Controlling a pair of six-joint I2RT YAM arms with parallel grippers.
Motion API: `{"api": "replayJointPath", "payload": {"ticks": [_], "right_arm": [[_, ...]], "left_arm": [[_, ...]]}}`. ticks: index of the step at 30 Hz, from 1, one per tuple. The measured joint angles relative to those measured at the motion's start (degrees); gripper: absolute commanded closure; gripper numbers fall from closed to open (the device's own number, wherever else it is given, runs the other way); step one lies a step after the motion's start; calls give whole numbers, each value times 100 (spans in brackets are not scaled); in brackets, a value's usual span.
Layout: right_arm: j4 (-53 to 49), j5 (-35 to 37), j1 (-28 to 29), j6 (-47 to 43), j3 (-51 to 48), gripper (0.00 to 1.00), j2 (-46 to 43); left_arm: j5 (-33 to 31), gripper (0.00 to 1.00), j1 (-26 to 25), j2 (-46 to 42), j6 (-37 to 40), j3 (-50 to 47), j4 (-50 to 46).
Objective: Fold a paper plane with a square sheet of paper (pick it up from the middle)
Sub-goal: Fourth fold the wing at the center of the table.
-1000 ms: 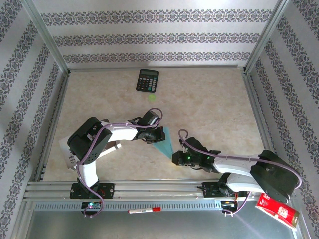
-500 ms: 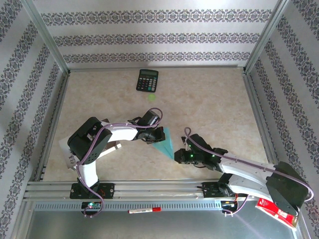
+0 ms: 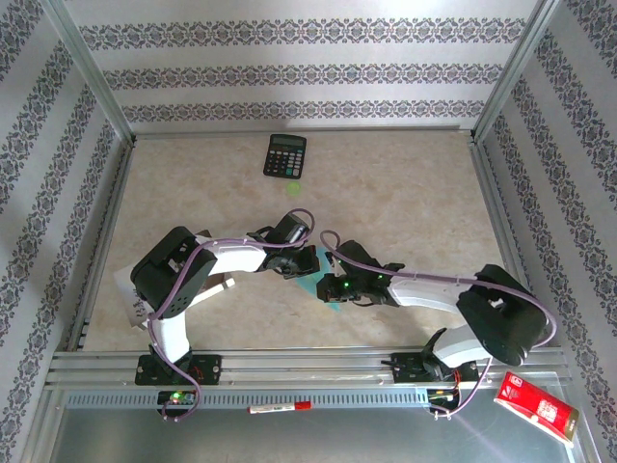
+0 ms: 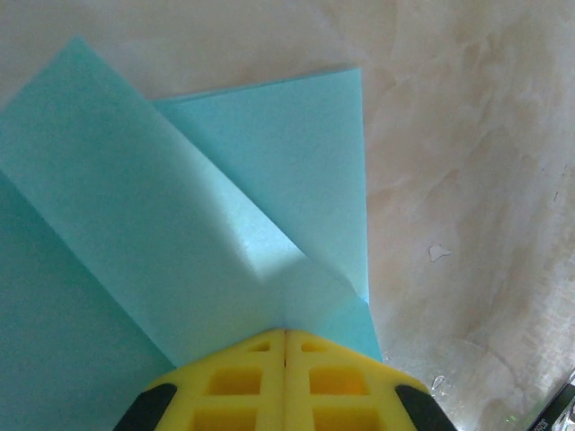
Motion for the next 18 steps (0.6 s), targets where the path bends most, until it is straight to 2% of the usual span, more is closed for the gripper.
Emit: {"api": "replayJointPath", "payload": {"ticks": [18], "right_arm": [[570, -264, -376, -72, -350, 96, 221]], "left_arm": [[-4, 96, 0, 2, 11, 9, -2]]}}
